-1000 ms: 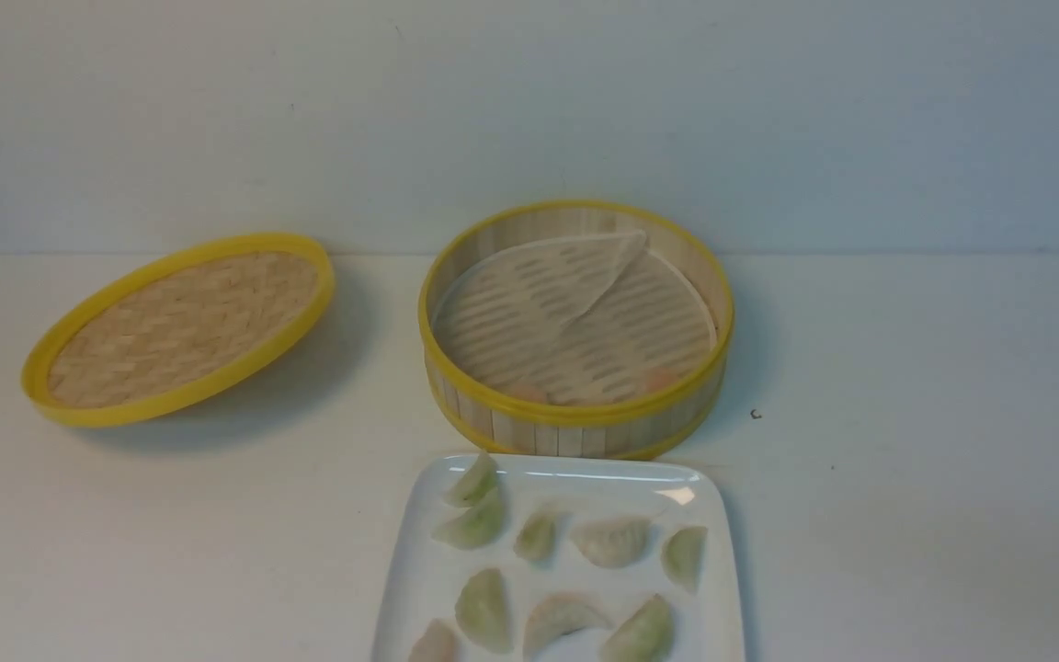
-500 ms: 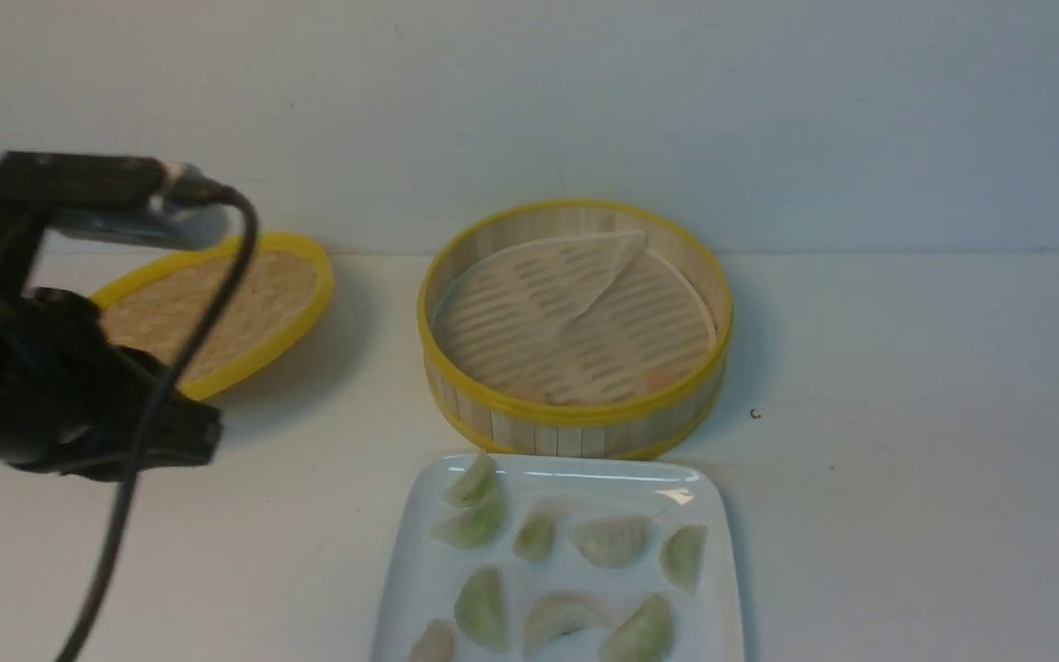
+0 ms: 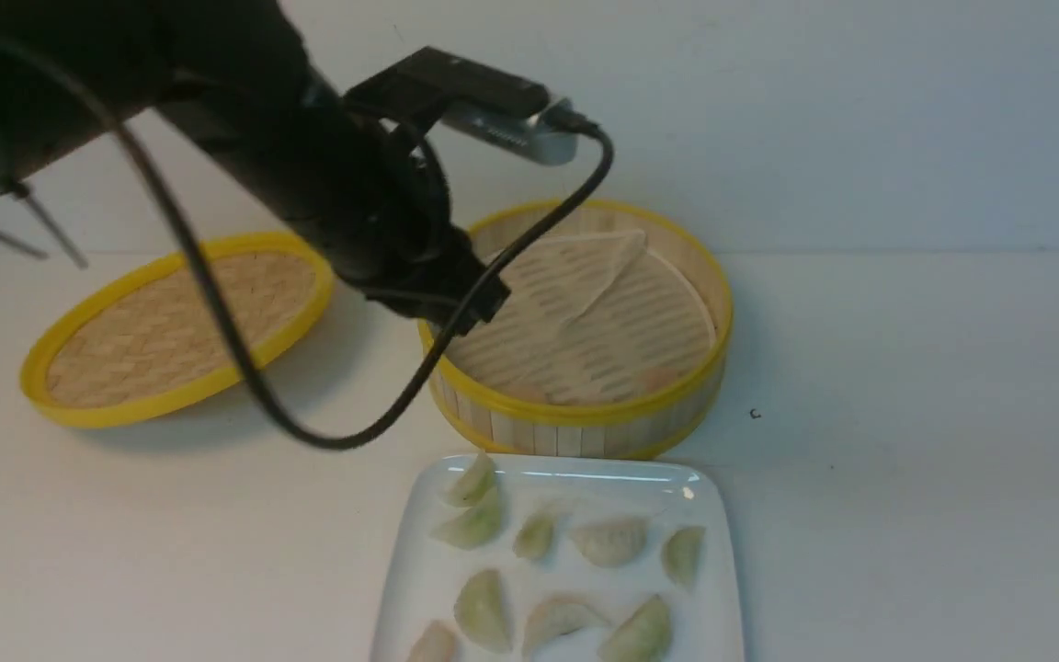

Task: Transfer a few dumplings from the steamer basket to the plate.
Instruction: Use the left arm to grab a dumpling from the steamer

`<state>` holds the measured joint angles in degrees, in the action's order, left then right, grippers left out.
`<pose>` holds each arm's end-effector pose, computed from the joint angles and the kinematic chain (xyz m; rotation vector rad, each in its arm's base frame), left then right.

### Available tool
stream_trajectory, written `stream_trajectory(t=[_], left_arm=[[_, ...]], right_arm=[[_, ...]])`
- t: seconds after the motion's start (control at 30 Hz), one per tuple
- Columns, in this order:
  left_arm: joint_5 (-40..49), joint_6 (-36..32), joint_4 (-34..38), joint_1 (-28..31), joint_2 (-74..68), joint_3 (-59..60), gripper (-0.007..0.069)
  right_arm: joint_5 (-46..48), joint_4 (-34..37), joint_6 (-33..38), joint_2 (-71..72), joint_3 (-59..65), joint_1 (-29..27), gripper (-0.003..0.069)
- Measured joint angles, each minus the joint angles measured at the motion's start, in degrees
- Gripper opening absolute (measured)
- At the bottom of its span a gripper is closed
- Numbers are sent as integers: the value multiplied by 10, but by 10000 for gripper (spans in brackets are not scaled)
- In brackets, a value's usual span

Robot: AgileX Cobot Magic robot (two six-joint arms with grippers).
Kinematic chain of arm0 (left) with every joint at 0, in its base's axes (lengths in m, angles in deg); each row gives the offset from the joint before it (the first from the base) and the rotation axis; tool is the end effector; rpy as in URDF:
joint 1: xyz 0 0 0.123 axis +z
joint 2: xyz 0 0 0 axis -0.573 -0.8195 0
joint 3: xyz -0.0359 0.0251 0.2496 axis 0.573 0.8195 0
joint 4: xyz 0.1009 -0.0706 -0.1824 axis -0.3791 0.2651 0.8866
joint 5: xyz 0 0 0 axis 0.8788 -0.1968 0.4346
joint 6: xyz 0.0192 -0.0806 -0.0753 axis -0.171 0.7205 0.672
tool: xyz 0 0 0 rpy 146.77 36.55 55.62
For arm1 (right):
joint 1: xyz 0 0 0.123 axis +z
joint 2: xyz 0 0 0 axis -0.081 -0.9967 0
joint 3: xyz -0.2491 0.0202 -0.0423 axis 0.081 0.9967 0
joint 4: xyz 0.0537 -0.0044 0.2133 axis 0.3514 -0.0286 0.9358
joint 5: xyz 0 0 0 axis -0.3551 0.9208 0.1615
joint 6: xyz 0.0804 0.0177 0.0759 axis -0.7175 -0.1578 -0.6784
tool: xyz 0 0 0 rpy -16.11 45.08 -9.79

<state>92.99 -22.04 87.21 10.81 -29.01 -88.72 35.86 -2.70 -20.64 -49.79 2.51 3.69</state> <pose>0.3087 -0.1704 0.2805 0.9544 2.4916 -0.4073 0.0826 0.0404 0.3013 -0.0905 2.3258 0.4734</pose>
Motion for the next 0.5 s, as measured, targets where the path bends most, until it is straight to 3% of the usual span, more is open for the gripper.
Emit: stream_trajectory(t=[0.17, 0.27, 0.5], left_arm=[[-28, -7, -31, -16, -111, -97, 39], [-38, -10, -40, -25, -176, -141, 120], [-39, 24, -48, -36, -285, -190, 389]], right_arm=[[12, 14, 0, 0, 0, 0, -15], [23, 17, 0, 0, -1, 0, -15], [40, 17, 0, 0, 0, 0, -15]])
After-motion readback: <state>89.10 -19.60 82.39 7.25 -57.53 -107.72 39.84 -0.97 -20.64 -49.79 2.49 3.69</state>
